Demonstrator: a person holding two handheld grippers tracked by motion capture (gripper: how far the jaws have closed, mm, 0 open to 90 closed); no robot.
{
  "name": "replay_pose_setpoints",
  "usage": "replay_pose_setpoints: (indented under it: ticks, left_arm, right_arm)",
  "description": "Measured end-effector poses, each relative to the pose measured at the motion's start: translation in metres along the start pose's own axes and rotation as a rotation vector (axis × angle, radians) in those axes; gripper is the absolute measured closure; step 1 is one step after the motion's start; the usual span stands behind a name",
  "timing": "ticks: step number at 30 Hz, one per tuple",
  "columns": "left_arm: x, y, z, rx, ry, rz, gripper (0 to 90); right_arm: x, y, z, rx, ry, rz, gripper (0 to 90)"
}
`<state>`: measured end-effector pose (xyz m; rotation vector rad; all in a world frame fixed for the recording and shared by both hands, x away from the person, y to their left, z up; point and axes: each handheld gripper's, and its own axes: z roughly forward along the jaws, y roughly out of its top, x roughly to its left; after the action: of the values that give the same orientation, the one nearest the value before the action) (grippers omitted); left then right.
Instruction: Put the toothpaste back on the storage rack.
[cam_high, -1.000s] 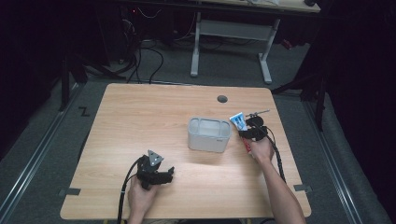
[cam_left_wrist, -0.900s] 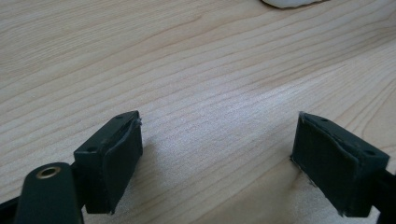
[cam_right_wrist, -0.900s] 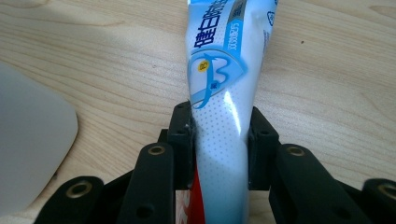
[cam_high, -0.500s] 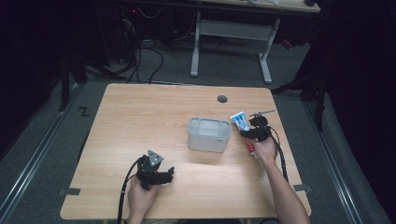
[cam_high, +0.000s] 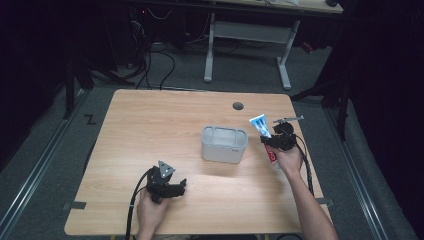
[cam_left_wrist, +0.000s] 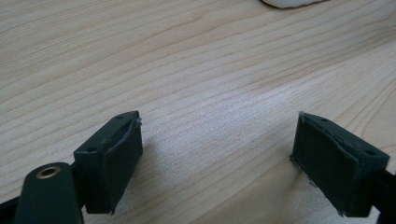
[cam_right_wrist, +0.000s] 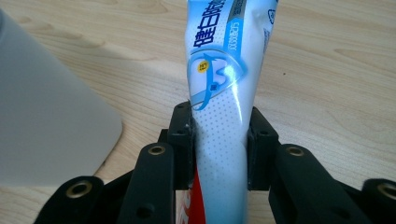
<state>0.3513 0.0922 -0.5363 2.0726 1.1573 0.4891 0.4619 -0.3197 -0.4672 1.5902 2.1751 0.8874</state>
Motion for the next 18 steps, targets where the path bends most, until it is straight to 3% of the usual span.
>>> replay_pose_setpoints:
  ticks: [18]
  left_arm:
    - [0.0, 0.0, 0.0, 0.0, -0.001, 0.0, 16.4]
  right_arm:
    - [0.012, -0.001, -0.033, -0.098, 0.027, -0.057, 68.7]
